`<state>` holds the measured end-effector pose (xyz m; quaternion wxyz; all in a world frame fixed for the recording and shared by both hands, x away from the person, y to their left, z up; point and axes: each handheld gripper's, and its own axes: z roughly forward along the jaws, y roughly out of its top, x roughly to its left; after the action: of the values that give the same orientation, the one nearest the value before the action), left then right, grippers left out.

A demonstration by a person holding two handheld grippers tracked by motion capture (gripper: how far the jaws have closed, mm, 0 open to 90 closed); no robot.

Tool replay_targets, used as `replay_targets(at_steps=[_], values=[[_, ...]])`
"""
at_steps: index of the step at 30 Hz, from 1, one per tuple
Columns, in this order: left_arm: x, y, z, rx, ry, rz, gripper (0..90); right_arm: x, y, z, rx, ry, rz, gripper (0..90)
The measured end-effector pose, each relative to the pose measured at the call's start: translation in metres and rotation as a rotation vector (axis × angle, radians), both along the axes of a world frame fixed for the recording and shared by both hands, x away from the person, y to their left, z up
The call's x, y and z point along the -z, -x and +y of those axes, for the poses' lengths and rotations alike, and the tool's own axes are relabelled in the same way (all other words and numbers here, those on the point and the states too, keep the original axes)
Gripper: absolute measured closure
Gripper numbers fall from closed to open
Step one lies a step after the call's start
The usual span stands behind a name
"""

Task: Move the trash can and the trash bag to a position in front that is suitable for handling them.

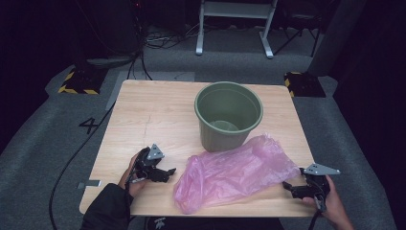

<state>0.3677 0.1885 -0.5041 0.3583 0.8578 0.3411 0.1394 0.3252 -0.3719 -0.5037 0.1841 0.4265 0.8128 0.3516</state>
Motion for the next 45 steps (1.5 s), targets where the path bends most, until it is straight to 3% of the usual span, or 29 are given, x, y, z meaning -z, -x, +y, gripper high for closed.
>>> replay_targets(at_steps=[2, 7, 13, 18, 22, 29, 34, 42, 45], values=[[0.0, 0.003, 0.002, 0.002, 0.002, 0.002, 12.1, -0.002, 0.001, -0.003, -0.004, -0.001, -0.01, 21.0], [0.0, 0.007, 0.005, 0.007, 0.001, 0.002, 12.0, -0.013, 0.007, -0.02, 0.006, -0.051, -0.055, 14.8], [0.0, 0.011, 0.007, 0.017, -0.004, -0.002, 12.3, -0.032, 0.019, -0.03, 0.015, -0.077, -0.131, 15.6], [0.0, 0.012, 0.007, 0.017, -0.002, 0.0, 12.3, -0.036, 0.02, -0.032, 0.009, -0.088, -0.153, 15.9], [0.0, 0.012, 0.007, 0.018, -0.002, 0.003, 12.0, -0.039, 0.02, -0.028, -0.006, -0.105, -0.161, 16.2], [0.0, 0.012, 0.007, 0.017, -0.002, 0.003, 11.8, -0.048, 0.015, -0.015, -0.028, -0.089, -0.174, 17.0], [0.0, 0.011, 0.006, 0.028, -0.001, 0.007, 10.3, -0.058, 0.01, -0.002, -0.036, -0.049, -0.161, 17.5], [0.0, 0.011, 0.006, 0.027, -0.004, 0.006, 9.3, -0.082, 0.011, 0.008, -0.067, -0.043, -0.218, 17.0], [0.0, 0.011, 0.006, 0.027, -0.003, 0.007, 9.3, -0.088, 0.009, 0.012, -0.079, -0.072, -0.231, 17.6]])
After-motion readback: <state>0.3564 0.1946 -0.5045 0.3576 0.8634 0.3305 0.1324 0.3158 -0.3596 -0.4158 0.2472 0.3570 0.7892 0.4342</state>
